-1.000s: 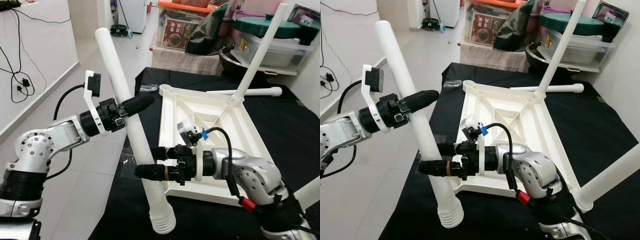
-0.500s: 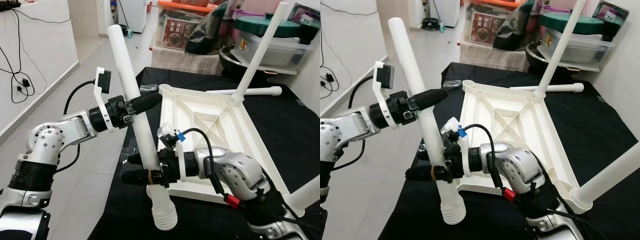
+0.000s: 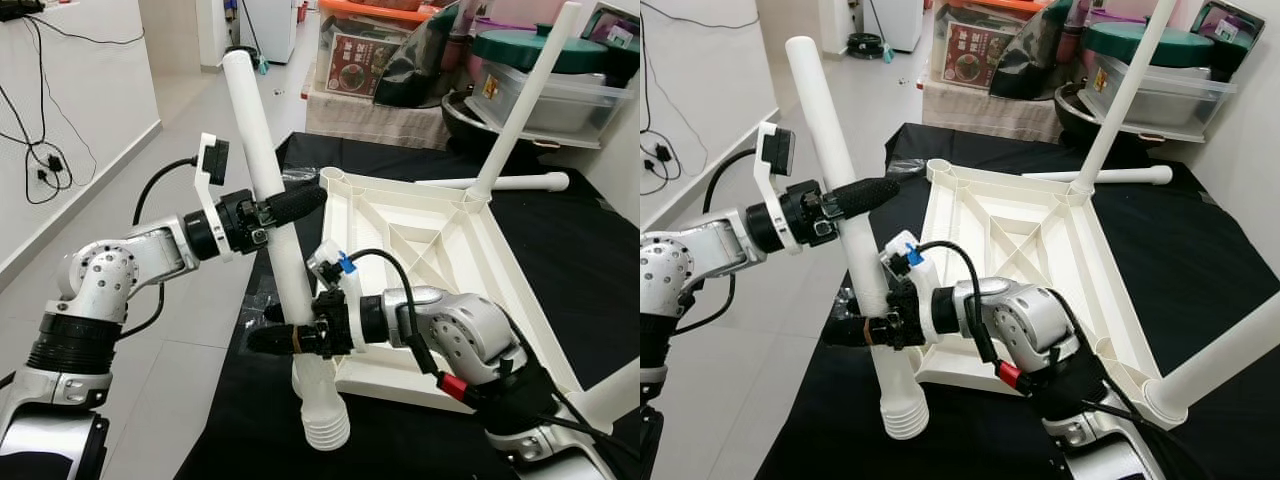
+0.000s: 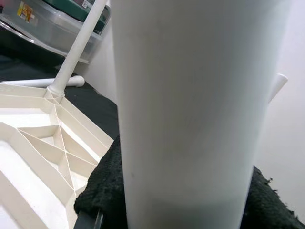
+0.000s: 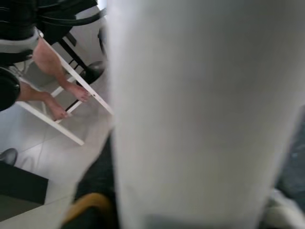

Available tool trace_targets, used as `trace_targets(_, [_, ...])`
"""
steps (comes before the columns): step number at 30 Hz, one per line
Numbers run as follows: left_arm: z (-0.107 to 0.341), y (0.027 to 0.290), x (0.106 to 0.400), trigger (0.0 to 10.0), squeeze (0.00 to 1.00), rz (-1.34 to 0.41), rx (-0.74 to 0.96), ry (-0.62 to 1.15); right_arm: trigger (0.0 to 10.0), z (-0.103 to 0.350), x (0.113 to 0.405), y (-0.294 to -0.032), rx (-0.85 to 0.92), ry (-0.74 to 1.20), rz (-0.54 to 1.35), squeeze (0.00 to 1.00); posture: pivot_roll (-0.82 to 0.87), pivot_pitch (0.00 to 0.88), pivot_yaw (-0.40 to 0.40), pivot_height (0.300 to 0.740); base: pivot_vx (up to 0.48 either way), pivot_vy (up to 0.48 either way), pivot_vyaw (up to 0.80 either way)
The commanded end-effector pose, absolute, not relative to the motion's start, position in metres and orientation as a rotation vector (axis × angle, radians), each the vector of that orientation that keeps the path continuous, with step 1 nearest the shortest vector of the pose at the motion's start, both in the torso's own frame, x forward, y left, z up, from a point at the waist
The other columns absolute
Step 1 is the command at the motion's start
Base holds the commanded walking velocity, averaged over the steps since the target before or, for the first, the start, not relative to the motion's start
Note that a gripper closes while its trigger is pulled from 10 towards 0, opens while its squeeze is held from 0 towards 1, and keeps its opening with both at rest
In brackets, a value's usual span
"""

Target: Building children table

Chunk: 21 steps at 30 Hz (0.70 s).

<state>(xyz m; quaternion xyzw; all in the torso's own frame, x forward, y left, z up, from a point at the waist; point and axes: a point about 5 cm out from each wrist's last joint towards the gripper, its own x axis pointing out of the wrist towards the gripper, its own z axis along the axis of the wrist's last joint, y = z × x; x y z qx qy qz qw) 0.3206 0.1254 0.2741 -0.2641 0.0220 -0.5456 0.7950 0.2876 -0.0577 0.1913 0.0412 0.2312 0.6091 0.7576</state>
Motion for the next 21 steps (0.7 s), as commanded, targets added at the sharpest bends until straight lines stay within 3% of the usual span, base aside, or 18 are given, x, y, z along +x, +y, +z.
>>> trace_targets(1, [0.2803,0.1193,0.3195,10.0,0.00,-1.224,-0.585,0.019,0.0,0.1920,0.2864,-0.0522,0.076,0.500,1.346,0.00,0.08,0.012,-0.078,0.740,0.000,0.000,0.00])
trace_targets(17, [0.2753,0.1215,0.3250,10.0,0.00,-1.178,-0.596,0.055,0.0,0.1968,0.2829,-0.0486,0.078,0.464,1.384,0.00,0.08,0.007,-0.078,0.740,0.000,0.000,0.00])
trace_targets(18, [0.2747,0.1218,0.3258,10.0,1.00,-1.172,-0.597,0.059,0.0,0.1973,0.2830,-0.0484,0.081,0.459,1.384,0.00,0.08,0.005,-0.078,0.740,0.000,0.000,0.00])
trace_targets(21, [0.2759,0.1218,0.3241,10.0,1.00,-1.187,-0.599,0.054,0.0,0.1985,0.2833,-0.0485,0.085,0.452,1.385,0.00,0.08,0.004,-0.077,0.740,0.000,0.000,0.00])
